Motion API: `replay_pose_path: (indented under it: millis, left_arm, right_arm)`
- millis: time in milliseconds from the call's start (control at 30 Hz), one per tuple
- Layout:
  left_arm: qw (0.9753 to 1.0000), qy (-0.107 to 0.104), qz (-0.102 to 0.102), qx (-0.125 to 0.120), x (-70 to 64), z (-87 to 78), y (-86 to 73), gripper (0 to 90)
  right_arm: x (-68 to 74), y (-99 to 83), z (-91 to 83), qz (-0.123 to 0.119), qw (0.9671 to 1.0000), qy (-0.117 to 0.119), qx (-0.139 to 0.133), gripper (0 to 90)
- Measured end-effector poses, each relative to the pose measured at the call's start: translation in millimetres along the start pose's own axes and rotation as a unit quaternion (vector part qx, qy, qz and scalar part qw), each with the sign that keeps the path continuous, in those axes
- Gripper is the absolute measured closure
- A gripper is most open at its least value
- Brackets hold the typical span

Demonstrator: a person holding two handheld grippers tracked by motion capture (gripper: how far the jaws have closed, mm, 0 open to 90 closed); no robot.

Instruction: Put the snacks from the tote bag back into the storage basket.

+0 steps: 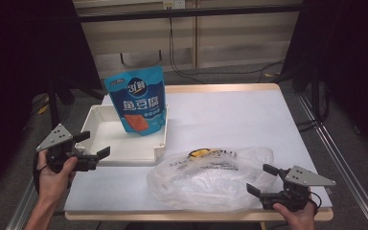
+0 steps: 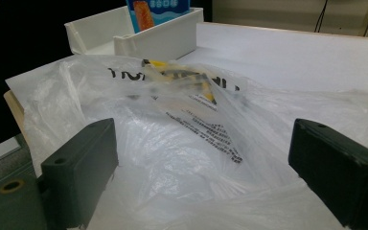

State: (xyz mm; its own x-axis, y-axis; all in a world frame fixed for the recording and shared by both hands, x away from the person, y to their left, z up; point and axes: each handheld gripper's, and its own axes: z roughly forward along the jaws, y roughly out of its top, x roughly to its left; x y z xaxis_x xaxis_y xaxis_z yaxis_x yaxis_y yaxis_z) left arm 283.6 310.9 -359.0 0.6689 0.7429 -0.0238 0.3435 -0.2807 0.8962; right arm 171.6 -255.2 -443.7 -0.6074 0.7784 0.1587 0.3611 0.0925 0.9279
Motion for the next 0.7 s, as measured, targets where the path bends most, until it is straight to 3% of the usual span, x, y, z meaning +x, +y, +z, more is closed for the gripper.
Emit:
replay_pose_path:
  millis: [100, 167, 367, 433, 467, 533, 633, 700]
  left_arm:
    - [0.9998, -0.009, -0.005, 0.017, -7.6, 2.8, -10.3, 4.7]
    - [0.9999, -0.001, -0.002, 0.015, -15.8, 3.4, -14.8, 4.2]
    - [0.9999, -0.008, -0.001, 0.01, -35.9, 1.7, -35.7, 3.5]
    - [0.9995, -0.017, -0.024, 0.013, -37.4, 1.3, -43.1, 3.4]
    - [0.9995, -0.004, -0.028, 0.01, -39.0, 0.4, -46.6, 3.4]
    - [0.9995, -0.004, -0.03, 0.01, -40.1, -0.7, -53.4, 3.1]
    - [0.9982, 0.019, -0.056, -0.003, -44.4, 0.8, -69.6, 2.2]
    - [0.9986, 0.0, -0.052, 0.014, -46.3, 4.8, -77.4, 2.2]
  right_arm:
    - [-0.5, -0.1, -1.2, 0.001, 1.0, -0.004, -0.003, 9.3]
    - [-0.6, 0.3, -1.8, 0.001, 1.0, -0.005, -0.003, 9.3]
    - [1.1, 0.4, -3.0, -0.002, 1.0, -0.006, -0.004, 9.2]
    - [1.1, 0.1, -4.2, -0.003, 1.0, -0.008, -0.005, 9.3]
    - [1.2, 0.0, -4.9, -0.001, 0.9999, -0.009, -0.007, 9.2]
    - [1.0, -0.3, -6.5, -0.001, 0.9999, -0.012, -0.007, 9.3]
    - [1.1, -0.6, -8.6, -0.001, 0.9999, -0.014, -0.008, 9.3]
    - [0.1, -0.6, -8.8, 0.0, 0.9998, -0.017, -0.008, 9.4]
